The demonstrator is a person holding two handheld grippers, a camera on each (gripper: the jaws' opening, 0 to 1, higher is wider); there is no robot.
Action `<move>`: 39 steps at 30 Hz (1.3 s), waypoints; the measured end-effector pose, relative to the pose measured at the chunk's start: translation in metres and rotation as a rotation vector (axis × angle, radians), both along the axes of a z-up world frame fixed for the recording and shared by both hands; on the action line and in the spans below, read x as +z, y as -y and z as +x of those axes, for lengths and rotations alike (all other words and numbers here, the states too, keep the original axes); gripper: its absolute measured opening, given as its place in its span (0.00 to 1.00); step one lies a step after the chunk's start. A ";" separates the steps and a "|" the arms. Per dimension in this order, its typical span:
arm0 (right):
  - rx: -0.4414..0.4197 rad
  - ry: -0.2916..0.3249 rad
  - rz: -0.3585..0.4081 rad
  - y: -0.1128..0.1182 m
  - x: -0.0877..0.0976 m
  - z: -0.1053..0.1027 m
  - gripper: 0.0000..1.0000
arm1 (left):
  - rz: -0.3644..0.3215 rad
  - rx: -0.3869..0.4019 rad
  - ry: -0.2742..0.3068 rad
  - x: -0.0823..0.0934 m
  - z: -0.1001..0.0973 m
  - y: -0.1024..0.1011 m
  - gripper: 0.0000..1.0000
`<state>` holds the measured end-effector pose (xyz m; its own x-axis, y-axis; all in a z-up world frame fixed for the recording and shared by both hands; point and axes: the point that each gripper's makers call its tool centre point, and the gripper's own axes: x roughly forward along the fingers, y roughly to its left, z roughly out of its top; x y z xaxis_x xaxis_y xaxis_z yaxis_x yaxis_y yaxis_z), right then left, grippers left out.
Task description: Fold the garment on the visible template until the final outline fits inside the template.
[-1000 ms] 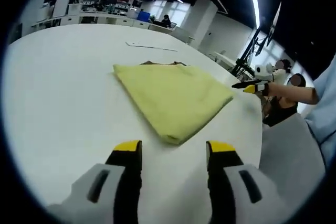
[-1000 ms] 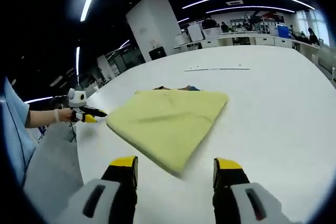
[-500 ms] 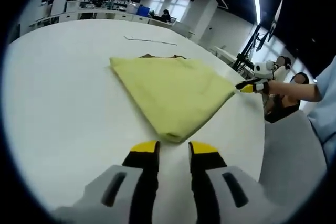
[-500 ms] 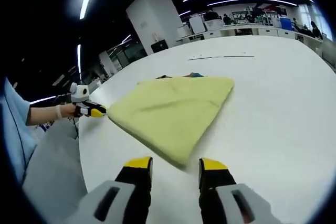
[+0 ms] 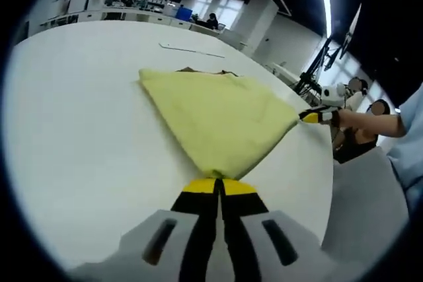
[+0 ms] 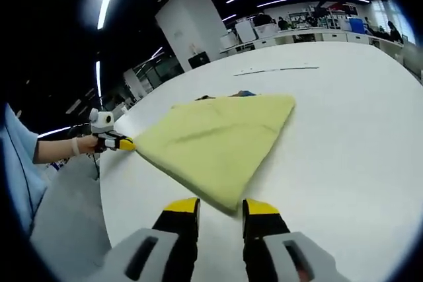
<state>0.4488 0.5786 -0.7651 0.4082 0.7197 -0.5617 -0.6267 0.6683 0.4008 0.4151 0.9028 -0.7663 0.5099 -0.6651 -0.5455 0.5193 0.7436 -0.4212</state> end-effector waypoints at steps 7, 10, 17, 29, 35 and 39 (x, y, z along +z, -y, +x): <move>0.002 0.008 -0.015 0.001 0.000 -0.001 0.03 | -0.018 0.001 0.004 0.003 -0.001 -0.002 0.00; -0.006 0.014 -0.012 0.003 0.001 0.000 0.00 | -0.010 -0.003 0.006 0.003 -0.003 -0.004 0.00; -0.003 0.017 -0.008 0.004 0.002 0.001 0.00 | 0.002 0.011 0.012 0.007 -0.005 -0.019 0.00; -0.002 0.012 -0.008 0.004 0.001 0.000 0.00 | 0.010 0.024 0.017 0.009 -0.009 -0.028 0.00; -0.005 0.009 -0.008 0.004 0.002 0.000 0.00 | 0.008 0.001 0.019 0.008 -0.004 -0.015 0.12; -0.001 0.010 -0.022 0.007 0.000 -0.002 0.00 | -0.016 -0.004 0.002 0.008 -0.002 -0.008 0.02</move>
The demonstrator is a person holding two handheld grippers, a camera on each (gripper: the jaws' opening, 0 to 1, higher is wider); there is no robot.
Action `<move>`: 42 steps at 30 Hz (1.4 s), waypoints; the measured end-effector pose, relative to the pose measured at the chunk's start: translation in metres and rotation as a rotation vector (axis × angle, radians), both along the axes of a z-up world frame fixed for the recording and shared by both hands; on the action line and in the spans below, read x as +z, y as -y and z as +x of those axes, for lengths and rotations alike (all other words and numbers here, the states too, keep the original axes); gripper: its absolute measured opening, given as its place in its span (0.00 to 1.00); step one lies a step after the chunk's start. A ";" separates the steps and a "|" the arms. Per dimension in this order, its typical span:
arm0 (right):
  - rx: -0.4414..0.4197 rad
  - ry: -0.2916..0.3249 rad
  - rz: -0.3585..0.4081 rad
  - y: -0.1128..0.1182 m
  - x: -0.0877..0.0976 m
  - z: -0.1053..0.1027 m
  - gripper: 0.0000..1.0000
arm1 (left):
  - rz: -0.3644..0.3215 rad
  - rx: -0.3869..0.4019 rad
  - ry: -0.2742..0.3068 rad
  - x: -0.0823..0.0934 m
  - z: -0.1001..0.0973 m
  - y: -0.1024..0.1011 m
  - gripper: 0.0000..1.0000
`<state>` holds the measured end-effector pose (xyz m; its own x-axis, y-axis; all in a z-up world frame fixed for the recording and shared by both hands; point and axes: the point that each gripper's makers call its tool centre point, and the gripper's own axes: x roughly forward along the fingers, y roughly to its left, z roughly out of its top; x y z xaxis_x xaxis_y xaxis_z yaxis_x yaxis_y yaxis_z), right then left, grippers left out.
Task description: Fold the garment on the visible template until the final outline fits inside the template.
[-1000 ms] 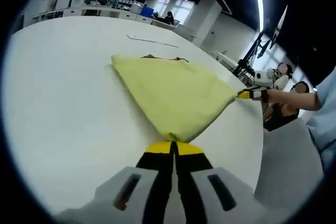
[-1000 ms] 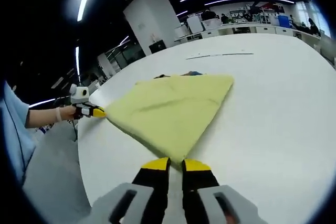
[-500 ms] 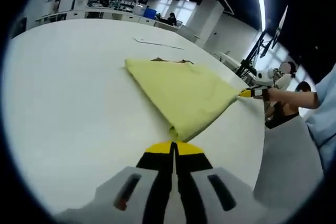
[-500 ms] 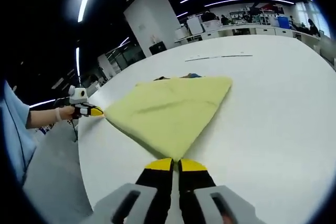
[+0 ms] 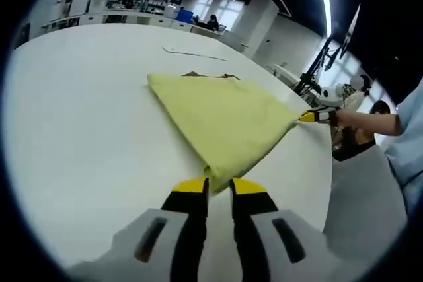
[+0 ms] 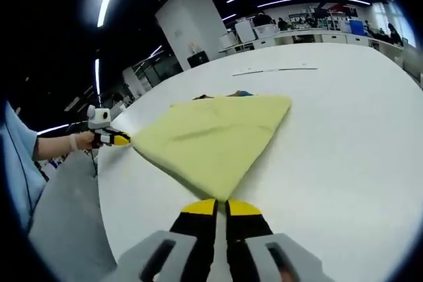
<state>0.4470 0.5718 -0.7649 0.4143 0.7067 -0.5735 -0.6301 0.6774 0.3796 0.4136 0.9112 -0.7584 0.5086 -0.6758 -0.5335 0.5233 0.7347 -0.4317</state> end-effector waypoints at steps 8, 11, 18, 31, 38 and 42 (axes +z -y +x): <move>-0.001 0.010 -0.003 0.005 0.002 -0.001 0.00 | -0.015 0.014 -0.024 0.000 -0.004 -0.005 0.00; 0.003 0.014 0.005 0.004 0.003 -0.004 0.00 | -0.009 0.009 -0.027 -0.001 -0.009 -0.006 0.00; 0.037 -0.010 0.013 -0.001 0.000 -0.023 0.00 | -0.012 0.027 -0.041 -0.004 -0.023 -0.014 0.00; 0.038 -0.025 0.007 0.011 -0.006 -0.045 0.00 | -0.016 0.056 -0.044 -0.005 -0.041 -0.018 0.00; 0.019 0.035 0.035 0.011 0.018 -0.041 0.06 | 0.042 0.076 0.029 0.006 -0.035 -0.024 0.33; 0.016 0.083 0.003 0.011 0.025 -0.039 0.31 | 0.067 0.083 0.082 0.017 -0.032 -0.022 0.52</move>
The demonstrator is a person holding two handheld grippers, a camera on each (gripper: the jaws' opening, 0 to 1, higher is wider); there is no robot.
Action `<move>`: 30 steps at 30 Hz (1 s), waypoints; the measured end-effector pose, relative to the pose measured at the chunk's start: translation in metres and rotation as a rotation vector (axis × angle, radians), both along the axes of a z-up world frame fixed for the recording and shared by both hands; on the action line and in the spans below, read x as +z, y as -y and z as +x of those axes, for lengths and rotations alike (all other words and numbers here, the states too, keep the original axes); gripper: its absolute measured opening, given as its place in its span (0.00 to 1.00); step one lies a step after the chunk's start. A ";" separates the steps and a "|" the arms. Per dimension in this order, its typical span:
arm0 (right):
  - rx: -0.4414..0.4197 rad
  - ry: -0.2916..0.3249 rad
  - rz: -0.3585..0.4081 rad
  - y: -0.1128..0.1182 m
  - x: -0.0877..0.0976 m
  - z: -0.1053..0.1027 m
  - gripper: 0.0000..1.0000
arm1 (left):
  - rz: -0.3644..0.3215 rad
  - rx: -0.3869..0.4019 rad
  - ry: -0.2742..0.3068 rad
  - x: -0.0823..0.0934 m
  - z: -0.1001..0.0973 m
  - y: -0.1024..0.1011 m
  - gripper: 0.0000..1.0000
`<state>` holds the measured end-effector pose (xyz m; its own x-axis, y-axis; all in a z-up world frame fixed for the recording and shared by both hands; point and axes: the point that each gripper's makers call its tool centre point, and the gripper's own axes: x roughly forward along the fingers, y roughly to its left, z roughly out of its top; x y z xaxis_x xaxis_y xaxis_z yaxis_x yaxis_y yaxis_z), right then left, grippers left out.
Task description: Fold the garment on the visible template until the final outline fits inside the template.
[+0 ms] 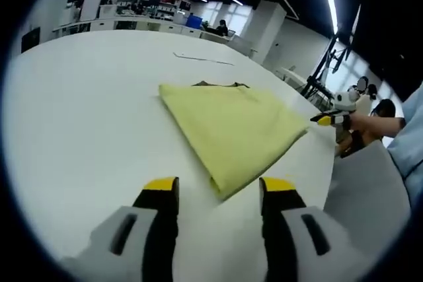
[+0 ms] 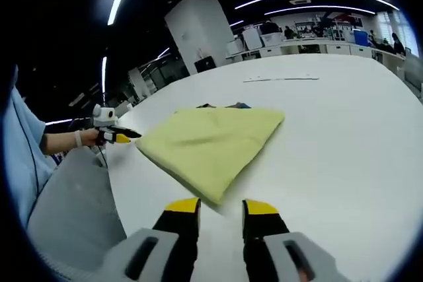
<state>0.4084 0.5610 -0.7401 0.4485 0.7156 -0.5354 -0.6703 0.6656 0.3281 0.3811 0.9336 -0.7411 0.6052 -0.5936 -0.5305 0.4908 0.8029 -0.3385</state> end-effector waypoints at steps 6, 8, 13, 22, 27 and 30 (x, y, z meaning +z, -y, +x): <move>-0.034 0.046 -0.001 -0.010 0.002 -0.001 0.80 | 0.082 0.025 0.063 0.007 -0.002 0.006 0.84; -0.032 0.045 -0.003 -0.014 -0.002 -0.003 0.91 | 0.105 0.026 0.072 0.007 -0.003 0.009 0.90; -0.010 0.036 -0.045 -0.024 -0.009 -0.006 1.00 | 0.092 0.061 0.117 0.018 -0.002 0.020 0.96; -0.061 0.087 0.014 -0.029 0.016 -0.001 1.00 | 0.086 0.119 0.183 0.028 0.006 0.010 0.96; -0.088 0.082 0.021 -0.029 0.019 -0.002 1.00 | 0.082 0.127 0.178 0.028 0.006 0.010 0.96; -0.086 0.086 0.017 -0.032 0.022 -0.006 1.00 | 0.072 0.118 0.173 0.028 0.005 0.015 0.96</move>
<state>0.4022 0.5933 -0.7177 0.5523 0.6814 -0.4803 -0.6371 0.7166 0.2840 0.3861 0.9189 -0.7127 0.7540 -0.4776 -0.4509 0.4380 0.8772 -0.1967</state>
